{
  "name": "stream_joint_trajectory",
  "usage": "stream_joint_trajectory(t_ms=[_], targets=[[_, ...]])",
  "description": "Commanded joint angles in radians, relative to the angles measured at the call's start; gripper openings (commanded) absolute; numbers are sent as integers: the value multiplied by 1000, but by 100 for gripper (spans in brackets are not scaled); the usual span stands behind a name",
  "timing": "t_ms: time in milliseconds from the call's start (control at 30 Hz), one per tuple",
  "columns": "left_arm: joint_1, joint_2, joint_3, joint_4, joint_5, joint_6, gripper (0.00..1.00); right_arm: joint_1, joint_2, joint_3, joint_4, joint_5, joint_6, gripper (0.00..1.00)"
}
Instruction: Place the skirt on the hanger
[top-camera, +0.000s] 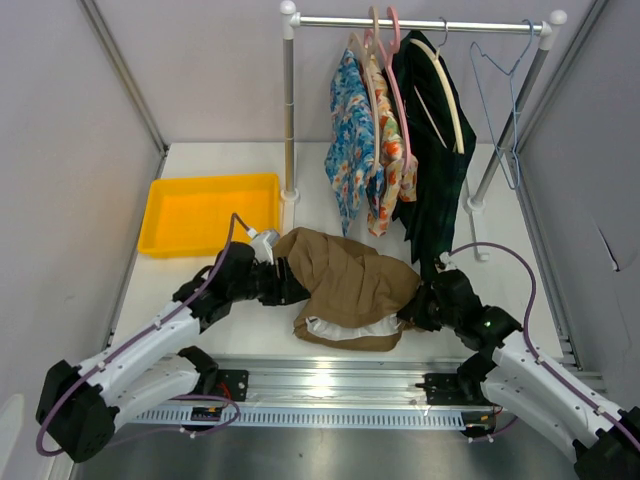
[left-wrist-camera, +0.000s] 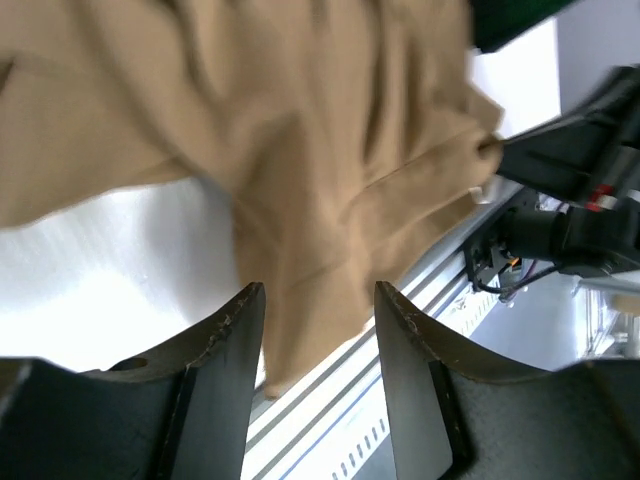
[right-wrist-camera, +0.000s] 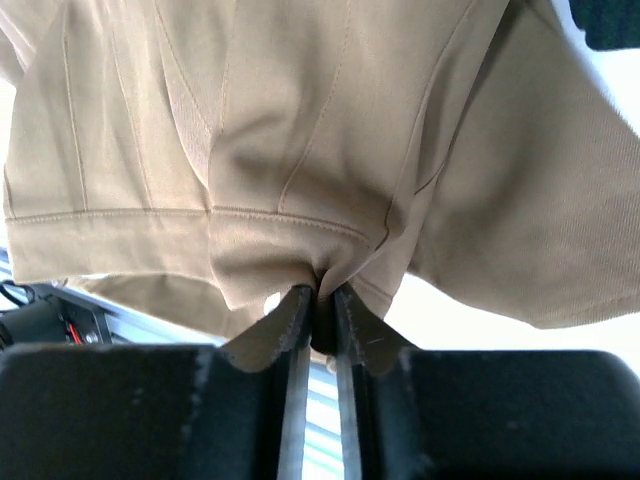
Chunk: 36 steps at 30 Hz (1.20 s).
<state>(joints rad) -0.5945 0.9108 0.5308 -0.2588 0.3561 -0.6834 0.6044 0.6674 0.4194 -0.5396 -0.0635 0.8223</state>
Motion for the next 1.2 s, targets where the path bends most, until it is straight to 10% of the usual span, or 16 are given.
stream_joint_trajectory(t_ms=[0,500,900,1167], targets=[[-51,-62,145,-56,-100,67,54,44,11,55,-40,59,26,22],[-120,40,495,-106,-141,134,55,181,5,160,-200,283,104,72],[-142,149,730,-82,-160,174,57,253,-63,375,-333,358,43,75],[-143,143,745,-88,-152,171,57,255,-2,865,-309,562,-167,70]])
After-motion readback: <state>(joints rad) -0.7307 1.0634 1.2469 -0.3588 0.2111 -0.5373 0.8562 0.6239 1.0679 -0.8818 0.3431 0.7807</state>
